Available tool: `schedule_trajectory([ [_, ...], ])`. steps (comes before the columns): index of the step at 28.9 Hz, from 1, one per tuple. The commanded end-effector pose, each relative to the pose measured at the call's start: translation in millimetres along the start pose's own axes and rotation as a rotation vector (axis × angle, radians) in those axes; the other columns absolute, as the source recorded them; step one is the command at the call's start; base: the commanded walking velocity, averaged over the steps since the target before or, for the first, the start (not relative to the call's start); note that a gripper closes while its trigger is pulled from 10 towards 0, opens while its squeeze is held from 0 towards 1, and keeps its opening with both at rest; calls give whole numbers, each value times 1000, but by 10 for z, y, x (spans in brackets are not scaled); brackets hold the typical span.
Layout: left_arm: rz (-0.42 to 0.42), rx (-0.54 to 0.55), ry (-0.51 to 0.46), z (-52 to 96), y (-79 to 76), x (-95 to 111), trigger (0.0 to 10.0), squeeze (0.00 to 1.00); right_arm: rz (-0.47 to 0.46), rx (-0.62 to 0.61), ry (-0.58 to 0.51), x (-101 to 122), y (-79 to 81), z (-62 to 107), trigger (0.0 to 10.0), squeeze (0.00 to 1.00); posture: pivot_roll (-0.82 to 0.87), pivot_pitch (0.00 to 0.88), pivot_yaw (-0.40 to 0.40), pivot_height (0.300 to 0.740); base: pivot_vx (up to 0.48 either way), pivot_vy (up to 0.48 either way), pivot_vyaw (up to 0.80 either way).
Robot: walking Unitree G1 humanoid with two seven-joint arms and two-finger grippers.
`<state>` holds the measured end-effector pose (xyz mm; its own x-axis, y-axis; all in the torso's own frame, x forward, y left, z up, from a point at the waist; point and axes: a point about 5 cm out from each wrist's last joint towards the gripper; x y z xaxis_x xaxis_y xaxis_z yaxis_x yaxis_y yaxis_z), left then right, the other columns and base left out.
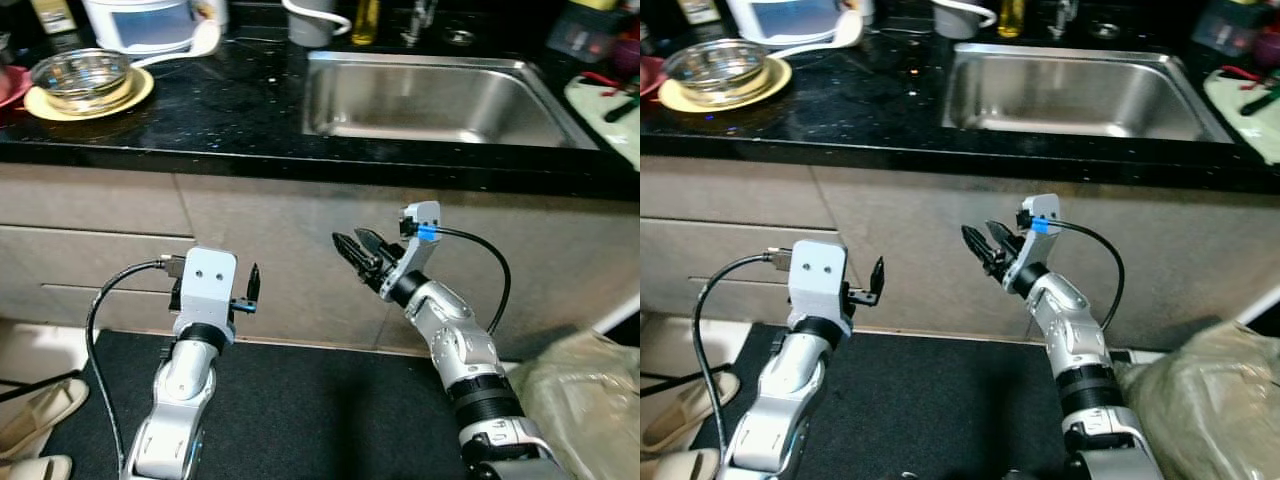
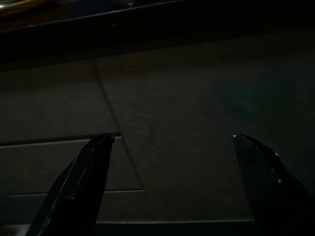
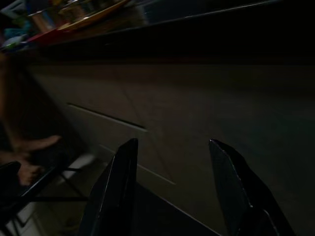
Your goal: Kitchen organization
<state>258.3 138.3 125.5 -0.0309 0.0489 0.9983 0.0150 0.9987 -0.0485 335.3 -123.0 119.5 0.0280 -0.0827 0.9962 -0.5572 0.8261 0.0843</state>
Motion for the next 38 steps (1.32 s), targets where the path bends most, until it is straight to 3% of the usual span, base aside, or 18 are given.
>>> schedule_trajectory([
  [1,-7,-1,15,4,28,-46,10000,0,0,20,1,-21,41,-21,10000,0,68,12,-58,732,0,0,800],
  [26,-30,-18,-4,29,51,-27,10000,0,-36,187,-49,2,228,9,10000,0,88,15,-53,732,0,0,799],
  [38,-30,-27,-21,27,43,-3,10000,0,-82,177,-58,28,191,0,10000,0,86,21,-55,732,146,0,0],
])
Point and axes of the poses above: a point about 5 cm out from each wrist's last joint towards the gripper, its own z axis pointing back from the gripper into the wrist, its own x axis along the axis of the wrist's last joint, y = z × x, and after that the axes turned 12 degrees about z, right-handed
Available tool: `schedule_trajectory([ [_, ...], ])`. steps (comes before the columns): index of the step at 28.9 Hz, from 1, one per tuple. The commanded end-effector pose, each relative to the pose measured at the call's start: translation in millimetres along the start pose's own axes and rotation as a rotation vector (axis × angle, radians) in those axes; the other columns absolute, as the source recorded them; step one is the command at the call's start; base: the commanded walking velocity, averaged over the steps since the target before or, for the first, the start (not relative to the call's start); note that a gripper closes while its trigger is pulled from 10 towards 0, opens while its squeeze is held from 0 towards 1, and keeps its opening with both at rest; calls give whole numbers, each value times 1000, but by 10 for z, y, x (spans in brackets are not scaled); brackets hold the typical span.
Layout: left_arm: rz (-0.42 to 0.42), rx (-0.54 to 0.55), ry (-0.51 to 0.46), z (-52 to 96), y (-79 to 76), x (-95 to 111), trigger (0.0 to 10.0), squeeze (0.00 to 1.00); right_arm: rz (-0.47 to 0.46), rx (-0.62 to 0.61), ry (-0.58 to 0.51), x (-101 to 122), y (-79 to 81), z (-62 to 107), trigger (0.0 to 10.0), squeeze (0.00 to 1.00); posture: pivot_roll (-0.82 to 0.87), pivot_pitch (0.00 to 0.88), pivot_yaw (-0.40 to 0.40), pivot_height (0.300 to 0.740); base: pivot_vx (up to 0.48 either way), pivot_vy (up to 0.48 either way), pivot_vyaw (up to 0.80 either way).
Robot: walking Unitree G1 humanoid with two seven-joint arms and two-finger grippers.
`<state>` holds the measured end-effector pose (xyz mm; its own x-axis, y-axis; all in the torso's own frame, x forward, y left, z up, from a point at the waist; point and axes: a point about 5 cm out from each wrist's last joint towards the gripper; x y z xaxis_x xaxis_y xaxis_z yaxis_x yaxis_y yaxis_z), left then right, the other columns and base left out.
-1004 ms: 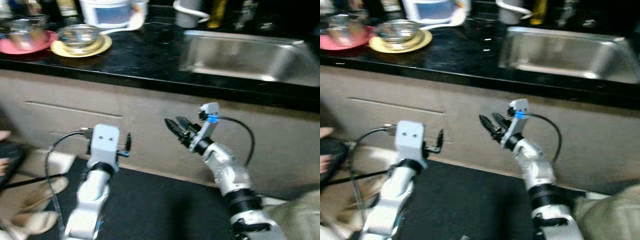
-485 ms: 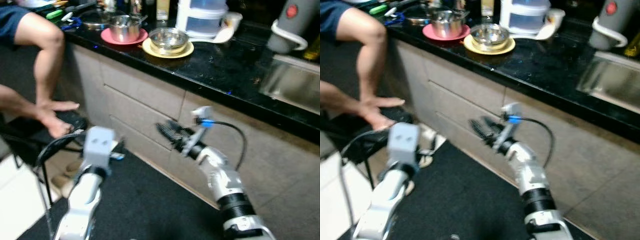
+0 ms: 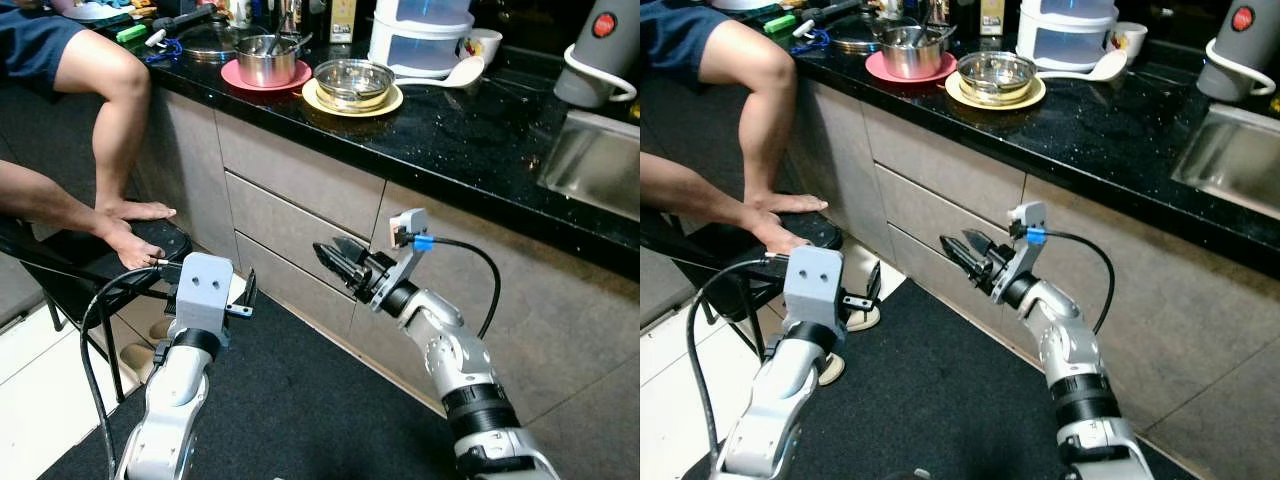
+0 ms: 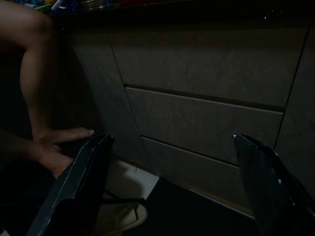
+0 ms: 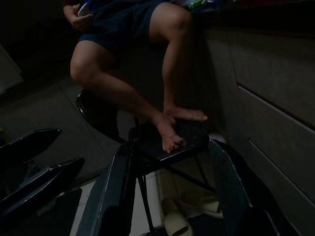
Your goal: Kitchen organization
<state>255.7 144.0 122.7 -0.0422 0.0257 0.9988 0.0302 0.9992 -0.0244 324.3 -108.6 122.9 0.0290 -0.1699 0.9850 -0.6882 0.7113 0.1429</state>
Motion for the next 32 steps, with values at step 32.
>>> schedule_trajectory([
  [32,-5,-20,-19,-39,-39,33,10000,0,55,281,-330,1221,559,-441,10000,0,89,24,-58,732,316,0,0],
])
Point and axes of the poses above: a point about 5 cm out from each wrist's last joint towards the gripper, its own z axis pointing back from the gripper into the wrist, its own x axis along the axis of the wrist's last joint, y = z × x, and after that the axes turned 12 degrees about z, right-handed
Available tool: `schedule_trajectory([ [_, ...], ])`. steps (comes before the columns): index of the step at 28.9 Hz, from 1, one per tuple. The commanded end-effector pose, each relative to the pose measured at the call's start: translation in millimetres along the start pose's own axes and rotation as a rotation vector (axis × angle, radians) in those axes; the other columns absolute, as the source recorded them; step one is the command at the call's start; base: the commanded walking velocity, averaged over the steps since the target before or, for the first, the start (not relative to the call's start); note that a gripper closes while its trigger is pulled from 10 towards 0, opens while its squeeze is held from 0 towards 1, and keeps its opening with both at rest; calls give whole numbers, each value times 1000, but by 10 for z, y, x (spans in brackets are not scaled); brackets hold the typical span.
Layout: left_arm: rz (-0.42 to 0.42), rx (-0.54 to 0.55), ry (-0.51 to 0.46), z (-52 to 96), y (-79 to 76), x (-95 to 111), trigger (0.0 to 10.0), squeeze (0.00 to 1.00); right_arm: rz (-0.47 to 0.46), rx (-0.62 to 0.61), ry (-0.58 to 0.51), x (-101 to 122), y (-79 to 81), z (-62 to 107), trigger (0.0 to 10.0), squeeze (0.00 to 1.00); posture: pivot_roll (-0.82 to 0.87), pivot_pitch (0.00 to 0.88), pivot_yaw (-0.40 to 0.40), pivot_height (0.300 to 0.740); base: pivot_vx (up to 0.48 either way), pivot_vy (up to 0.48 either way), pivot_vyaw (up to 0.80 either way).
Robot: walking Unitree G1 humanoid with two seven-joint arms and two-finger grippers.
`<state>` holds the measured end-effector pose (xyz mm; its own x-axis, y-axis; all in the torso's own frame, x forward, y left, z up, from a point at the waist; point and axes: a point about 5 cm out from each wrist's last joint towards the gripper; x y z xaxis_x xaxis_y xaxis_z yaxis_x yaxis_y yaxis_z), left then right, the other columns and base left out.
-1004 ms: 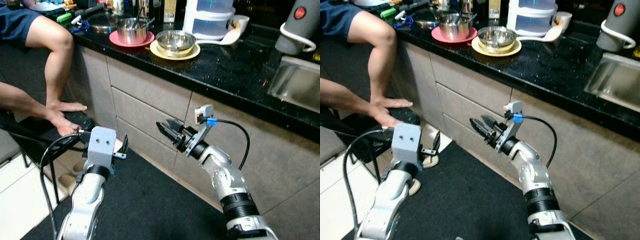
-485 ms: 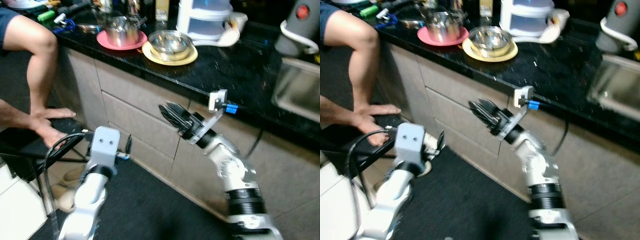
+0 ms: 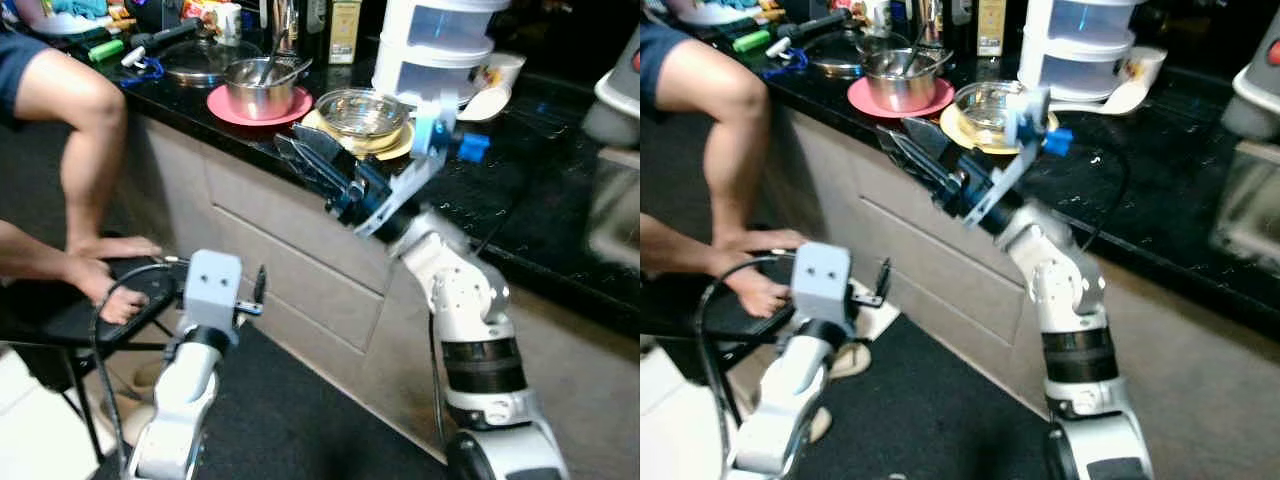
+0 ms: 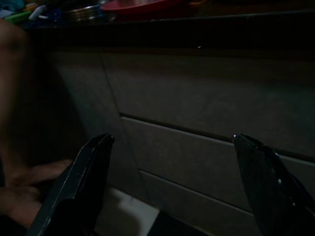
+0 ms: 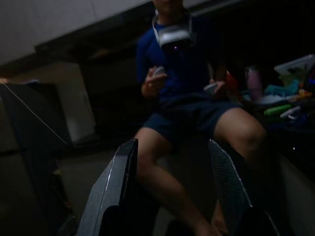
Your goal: Kitchen organization
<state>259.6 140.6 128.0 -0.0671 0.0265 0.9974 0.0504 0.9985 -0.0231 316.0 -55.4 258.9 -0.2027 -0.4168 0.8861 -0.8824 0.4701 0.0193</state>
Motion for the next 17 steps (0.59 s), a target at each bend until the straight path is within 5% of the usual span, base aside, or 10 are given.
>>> schedule_trajectory([
  [1,-5,0,6,3,-4,-18,10000,0,43,-60,46,-37,-74,18,10000,0,88,23,-57,732,315,0,0],
  [17,-8,-6,9,13,-6,-21,10000,0,252,-184,223,-122,-233,13,10000,0,88,28,-55,732,318,0,0],
])
Point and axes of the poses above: a point about 5 cm out from each wrist's last joint towards the gripper, its own z axis pointing back from the gripper into the wrist, its own x axis along the axis of the wrist's last joint, y = z × x, and after that the axes turned 12 degrees about z, right-handed
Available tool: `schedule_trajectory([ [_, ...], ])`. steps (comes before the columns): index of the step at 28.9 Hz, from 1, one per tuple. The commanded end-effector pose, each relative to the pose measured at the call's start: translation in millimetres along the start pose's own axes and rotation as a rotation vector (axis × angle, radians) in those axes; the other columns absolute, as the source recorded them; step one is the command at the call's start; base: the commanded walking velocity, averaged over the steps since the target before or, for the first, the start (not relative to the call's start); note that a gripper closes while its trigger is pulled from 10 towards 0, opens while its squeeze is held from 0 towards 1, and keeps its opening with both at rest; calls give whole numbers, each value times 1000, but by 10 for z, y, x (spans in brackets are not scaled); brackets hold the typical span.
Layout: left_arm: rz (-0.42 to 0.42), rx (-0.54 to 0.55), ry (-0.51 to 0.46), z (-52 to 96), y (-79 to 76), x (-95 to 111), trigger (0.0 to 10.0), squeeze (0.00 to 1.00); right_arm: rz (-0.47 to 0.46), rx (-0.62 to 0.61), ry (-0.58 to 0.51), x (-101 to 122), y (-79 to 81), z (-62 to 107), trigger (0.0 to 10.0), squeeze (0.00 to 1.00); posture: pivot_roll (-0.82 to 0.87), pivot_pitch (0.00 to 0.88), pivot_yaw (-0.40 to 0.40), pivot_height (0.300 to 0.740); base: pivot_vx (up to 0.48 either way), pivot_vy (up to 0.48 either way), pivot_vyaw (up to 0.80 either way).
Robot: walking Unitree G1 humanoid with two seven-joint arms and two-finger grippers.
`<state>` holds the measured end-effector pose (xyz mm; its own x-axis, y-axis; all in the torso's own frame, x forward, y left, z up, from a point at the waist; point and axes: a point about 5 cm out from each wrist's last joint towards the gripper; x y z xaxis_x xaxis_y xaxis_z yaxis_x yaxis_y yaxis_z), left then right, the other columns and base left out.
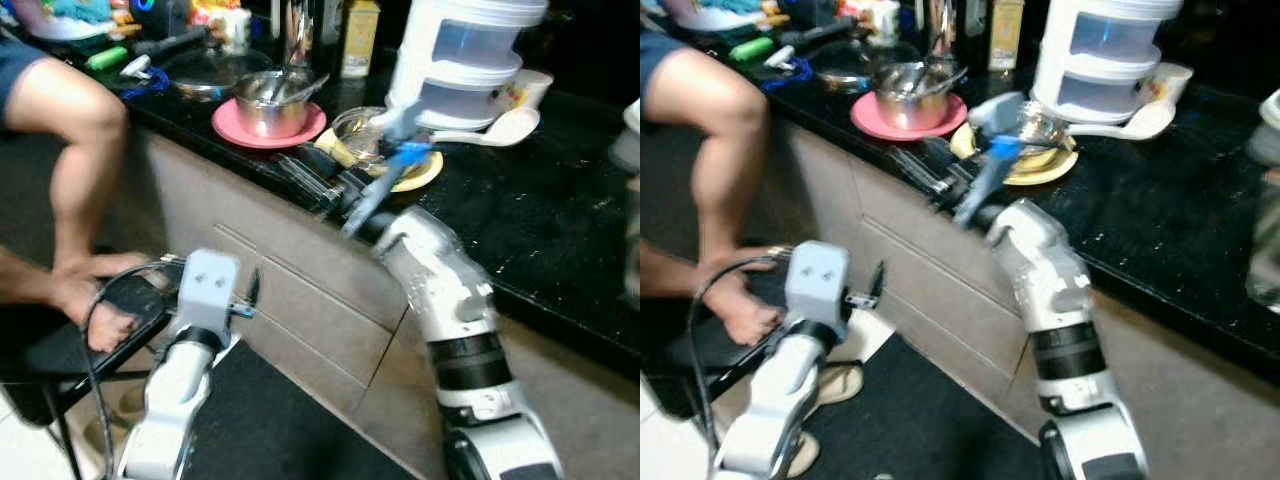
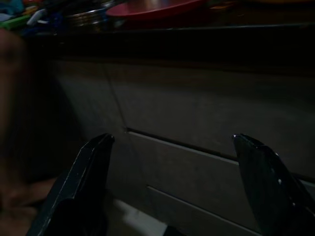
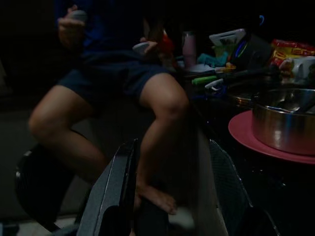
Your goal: Kitchen organization
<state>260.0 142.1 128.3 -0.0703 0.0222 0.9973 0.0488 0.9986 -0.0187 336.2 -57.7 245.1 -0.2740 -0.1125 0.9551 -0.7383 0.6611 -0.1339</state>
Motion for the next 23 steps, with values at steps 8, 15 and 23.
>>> schedule_trajectory([
  [8,-6,-12,14,25,-29,-38,10000,0,144,-38,57,34,-82,-33,10000,0,91,18,-58,732,317,0,0],
  [15,-7,-13,16,32,-39,-48,10000,0,234,-84,113,31,-175,-54,10000,0,95,11,-63,732,317,0,0],
  [23,-6,-14,15,31,-47,-44,10000,0,487,-71,203,71,-241,-83,10000,0,92,17,-61,732,315,0,0],
])
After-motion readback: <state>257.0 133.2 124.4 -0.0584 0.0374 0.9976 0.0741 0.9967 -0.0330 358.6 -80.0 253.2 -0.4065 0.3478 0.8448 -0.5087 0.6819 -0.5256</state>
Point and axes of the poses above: a point about 5 cm out from each wrist's last joint towards the gripper, its own z axis pointing back from the gripper into the wrist, its own x axis along the axis of the wrist's last joint, y = z × x, and after that the axes turned 12 degrees about z, right-handed
